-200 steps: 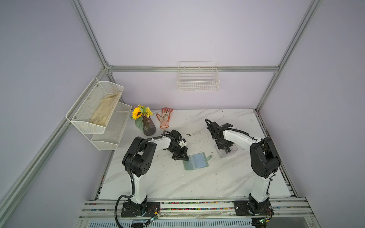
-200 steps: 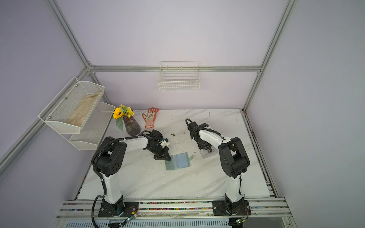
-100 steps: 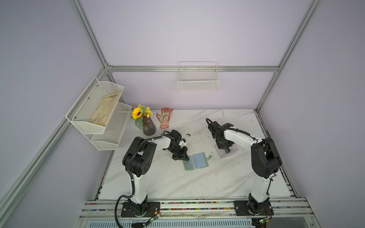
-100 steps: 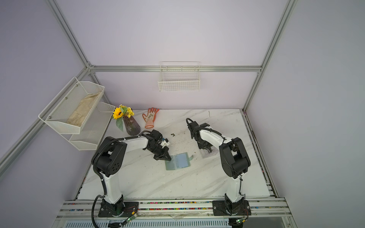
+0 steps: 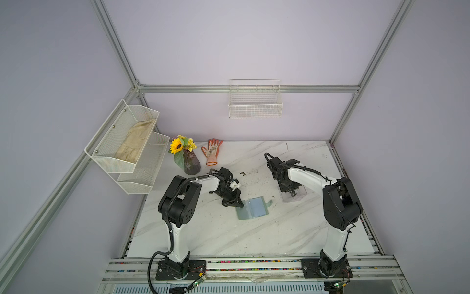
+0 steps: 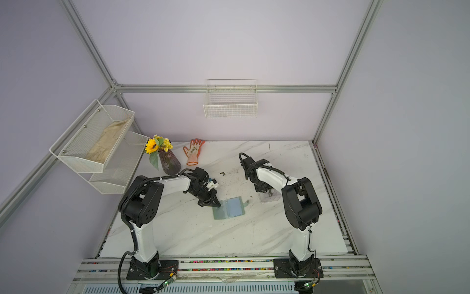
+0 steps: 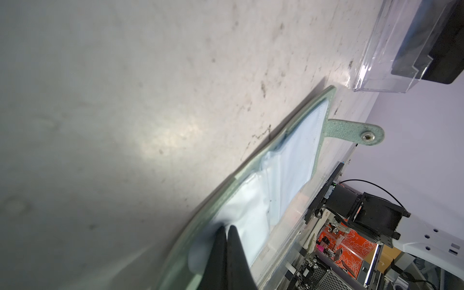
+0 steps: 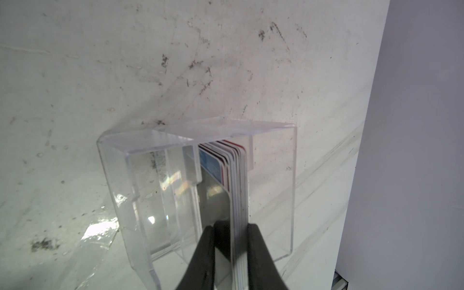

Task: Insert credit cards into a card holder
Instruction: Pick up the credit card from the storage box.

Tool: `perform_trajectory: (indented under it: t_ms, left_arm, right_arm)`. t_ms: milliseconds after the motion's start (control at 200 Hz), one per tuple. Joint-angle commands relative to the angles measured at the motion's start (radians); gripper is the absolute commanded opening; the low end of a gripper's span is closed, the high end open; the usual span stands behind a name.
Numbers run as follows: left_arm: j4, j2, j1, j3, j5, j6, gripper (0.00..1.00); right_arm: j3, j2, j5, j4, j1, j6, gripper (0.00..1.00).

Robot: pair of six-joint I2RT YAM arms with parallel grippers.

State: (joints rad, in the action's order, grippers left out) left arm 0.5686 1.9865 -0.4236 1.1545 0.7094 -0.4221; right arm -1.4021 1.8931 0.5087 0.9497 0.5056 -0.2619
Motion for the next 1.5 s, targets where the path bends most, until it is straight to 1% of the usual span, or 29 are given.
perform_trajectory:
  t_ms: [0,210,365,450,530,1040,1495]
  left_arm:
    - [-0.098,0.136,-0.043,-0.065,-0.212,0.031,0.0]
    - [-0.104,0.138,-0.043,-0.062,-0.206,0.023,0.0]
    - [-0.111,0.14,-0.043,-0.063,-0.205,0.018,0.0]
    - [-0.111,0.143,-0.042,-0.061,-0.2,0.019,0.0]
    - [-0.111,0.15,-0.043,-0.058,-0.196,0.02,0.0]
    - [-0.117,0.159,-0.042,-0.057,-0.192,0.02,0.0]
    - [-0.116,0.155,-0.041,-0.061,-0.195,0.02,0.0]
  right_arm:
    - [0.046,0.061,-0.023,0.037,-0.008,-0.033,0.1]
    - [0.045,0.084,-0.002,0.045,-0.007,-0.042,0.1]
    - [0.045,0.118,0.033,0.046,-0.007,-0.066,0.02]
    - [0.043,0.133,0.055,0.045,-0.007,-0.076,0.0]
    - [0.041,0.142,0.072,0.082,-0.006,-0.09,0.0]
    - [0.051,0.166,0.114,0.106,-0.005,-0.117,0.0]
    - [0.01,0.1,0.105,0.149,0.008,-0.117,0.0]
